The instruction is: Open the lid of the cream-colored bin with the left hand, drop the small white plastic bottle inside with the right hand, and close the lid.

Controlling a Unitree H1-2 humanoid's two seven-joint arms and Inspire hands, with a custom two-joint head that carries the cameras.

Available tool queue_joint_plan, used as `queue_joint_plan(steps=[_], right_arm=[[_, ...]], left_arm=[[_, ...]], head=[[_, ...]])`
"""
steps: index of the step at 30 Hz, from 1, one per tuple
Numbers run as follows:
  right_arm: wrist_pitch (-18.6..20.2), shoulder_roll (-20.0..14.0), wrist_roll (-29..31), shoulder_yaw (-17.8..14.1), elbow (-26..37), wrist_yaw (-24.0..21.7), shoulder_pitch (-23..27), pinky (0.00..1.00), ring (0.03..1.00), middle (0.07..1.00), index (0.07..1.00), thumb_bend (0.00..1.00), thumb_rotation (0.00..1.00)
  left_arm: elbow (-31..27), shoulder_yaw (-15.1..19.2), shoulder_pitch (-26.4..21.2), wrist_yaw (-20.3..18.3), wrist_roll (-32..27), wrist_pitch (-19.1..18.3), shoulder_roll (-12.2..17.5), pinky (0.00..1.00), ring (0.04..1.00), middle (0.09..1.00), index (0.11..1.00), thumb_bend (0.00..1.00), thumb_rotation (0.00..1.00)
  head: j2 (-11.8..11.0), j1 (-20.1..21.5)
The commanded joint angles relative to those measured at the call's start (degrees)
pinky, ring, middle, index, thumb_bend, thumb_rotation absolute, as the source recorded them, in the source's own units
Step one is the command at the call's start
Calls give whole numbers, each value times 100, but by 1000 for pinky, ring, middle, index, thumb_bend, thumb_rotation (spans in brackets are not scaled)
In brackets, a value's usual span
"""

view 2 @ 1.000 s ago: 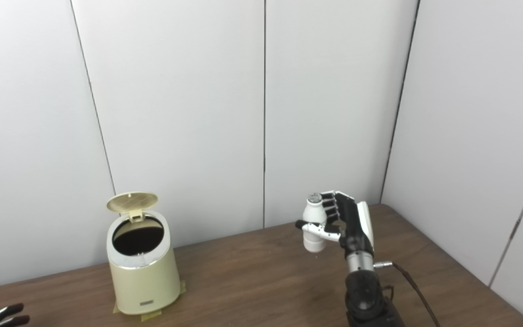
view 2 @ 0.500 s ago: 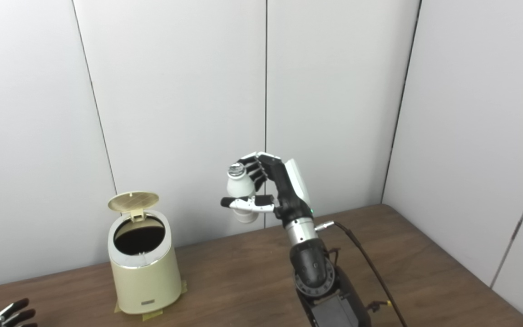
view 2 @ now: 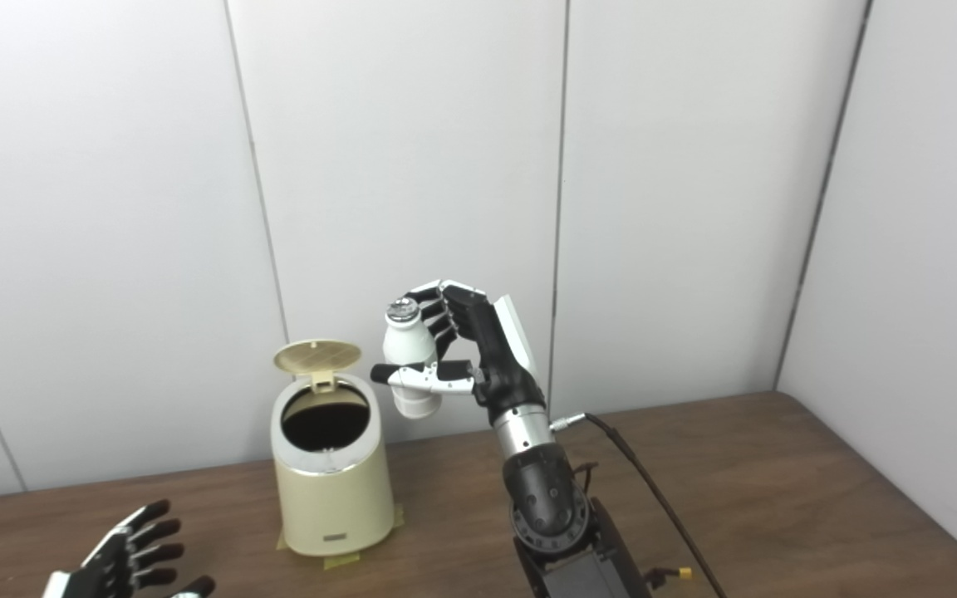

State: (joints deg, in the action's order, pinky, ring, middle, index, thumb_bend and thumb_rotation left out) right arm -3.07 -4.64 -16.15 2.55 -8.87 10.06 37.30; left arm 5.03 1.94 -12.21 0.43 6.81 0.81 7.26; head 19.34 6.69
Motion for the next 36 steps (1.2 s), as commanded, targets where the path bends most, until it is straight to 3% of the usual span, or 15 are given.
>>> queue_joint_plan(steps=[1, 8, 25, 36], right_arm=[[-315, 49, 12, 7, 29, 54, 439, 298, 385, 484, 531, 514, 0], [-718, 353, 129, 108, -476, 35, 639, 286, 369, 483, 554, 508, 0], [-1317, 506, 182, 152, -1337, 59, 899, 282, 367, 475, 553, 509, 0], [-2290, 502, 86, 203, -2054, 263, 932, 285, 377, 480, 547, 510, 0]], left_arm=[[-69, -24, -147, 128, 73, 156, -64, 691, 748, 801, 873, 709, 0], [40, -157, -169, 286, 198, 191, -245, 635, 752, 800, 867, 727, 8], [90, -231, -190, 430, 309, 270, -404, 593, 731, 789, 856, 745, 28], [-32, -234, -138, 407, 289, 190, -463, 584, 729, 785, 855, 736, 13]], head=[[-5, -35], [-4, -413], [84, -806], [170, -896]])
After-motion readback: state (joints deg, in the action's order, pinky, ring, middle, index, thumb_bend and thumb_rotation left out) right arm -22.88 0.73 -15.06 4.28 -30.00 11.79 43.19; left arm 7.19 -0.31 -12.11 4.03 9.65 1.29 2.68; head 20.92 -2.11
